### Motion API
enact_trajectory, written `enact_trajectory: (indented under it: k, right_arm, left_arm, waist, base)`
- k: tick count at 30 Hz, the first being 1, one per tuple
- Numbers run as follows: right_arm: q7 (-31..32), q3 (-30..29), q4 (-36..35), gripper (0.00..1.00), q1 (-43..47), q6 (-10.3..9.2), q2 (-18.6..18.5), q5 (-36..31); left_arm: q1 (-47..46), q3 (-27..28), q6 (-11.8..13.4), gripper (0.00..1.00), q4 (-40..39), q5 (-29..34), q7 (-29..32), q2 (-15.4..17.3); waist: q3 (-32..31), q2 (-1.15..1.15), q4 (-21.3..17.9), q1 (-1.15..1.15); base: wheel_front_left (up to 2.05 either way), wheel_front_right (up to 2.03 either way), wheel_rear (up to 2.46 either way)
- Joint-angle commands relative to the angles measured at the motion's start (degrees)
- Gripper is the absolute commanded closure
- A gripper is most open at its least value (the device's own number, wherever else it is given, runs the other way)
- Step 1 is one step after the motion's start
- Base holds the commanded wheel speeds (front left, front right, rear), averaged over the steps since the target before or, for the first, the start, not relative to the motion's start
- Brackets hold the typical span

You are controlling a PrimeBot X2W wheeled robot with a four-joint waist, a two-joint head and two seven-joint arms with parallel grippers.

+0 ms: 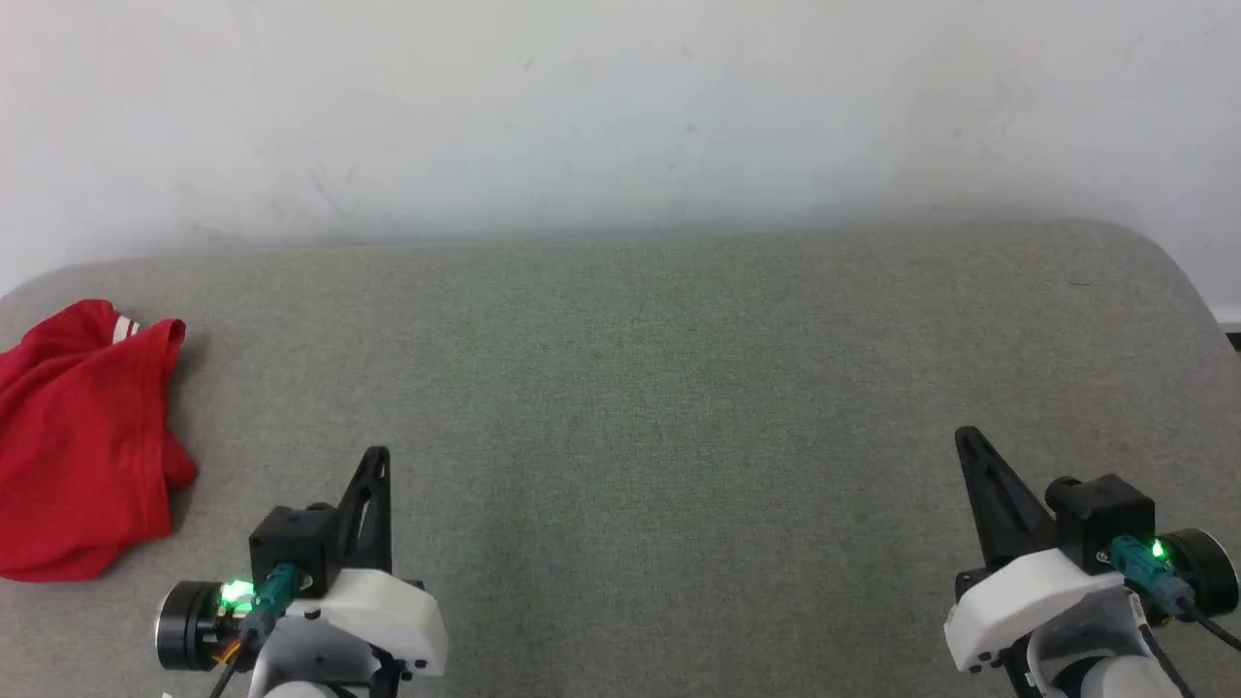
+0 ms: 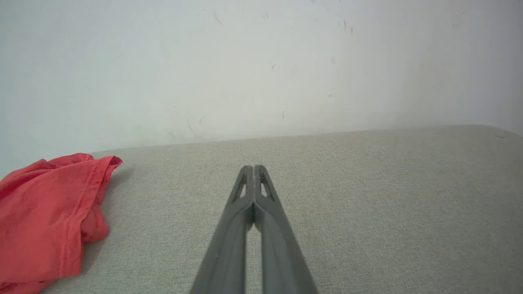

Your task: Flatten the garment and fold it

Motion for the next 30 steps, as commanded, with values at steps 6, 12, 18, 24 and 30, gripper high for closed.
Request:
enact_trajectory:
  k: [6, 12, 18, 24, 30]
  right_arm:
    - [0.0, 0.0, -0.2, 1.00, -0.8, -0.05, 0.2, -0.3]
    - [0.0, 0.0, -0.2, 1.00, -0.8, -0.05, 0.2, -0.3]
    - [0.0, 0.0, -0.2, 1.00, -0.8, -0.05, 0.2, -0.3]
    - [0.0, 0.0, -0.2, 1.00, -0.8, -0.05, 0.2, -0.3]
    - [0.0, 0.0, 0.0, 0.00, 0.0, 0.00, 0.0, 0.0]
  left_arm:
    - [-0.7, 0.2, 0.4, 1.00, 0.2, 0.4, 0.0, -0.3]
    - [-0.7, 0.2, 0.4, 1.00, 0.2, 0.4, 0.0, -0.3]
    - [-0.7, 0.2, 0.4, 1.00, 0.2, 0.4, 0.0, -0.3]
    - [-0.7, 0.2, 0.4, 1.00, 0.2, 0.4, 0.0, -0.3]
    - [0.0, 0.0, 0.0, 0.00, 0.0, 0.0, 0.0, 0.0]
  waist:
    - [0.0, 0.00, 0.0, 0.00]
    - [0.0, 0.00, 0.0, 0.00]
    - [0.0, 0.00, 0.0, 0.00]
    - [0.0, 0.00, 0.0, 0.00]
    - [0.0, 0.00, 0.0, 0.00]
  base:
    - [0.00, 0.00, 0.00]
    - [0.00, 0.00, 0.00]
    - [0.00, 0.00, 0.00]
    - [0.00, 0.00, 0.00]
    - [0.00, 0.00, 0.00]
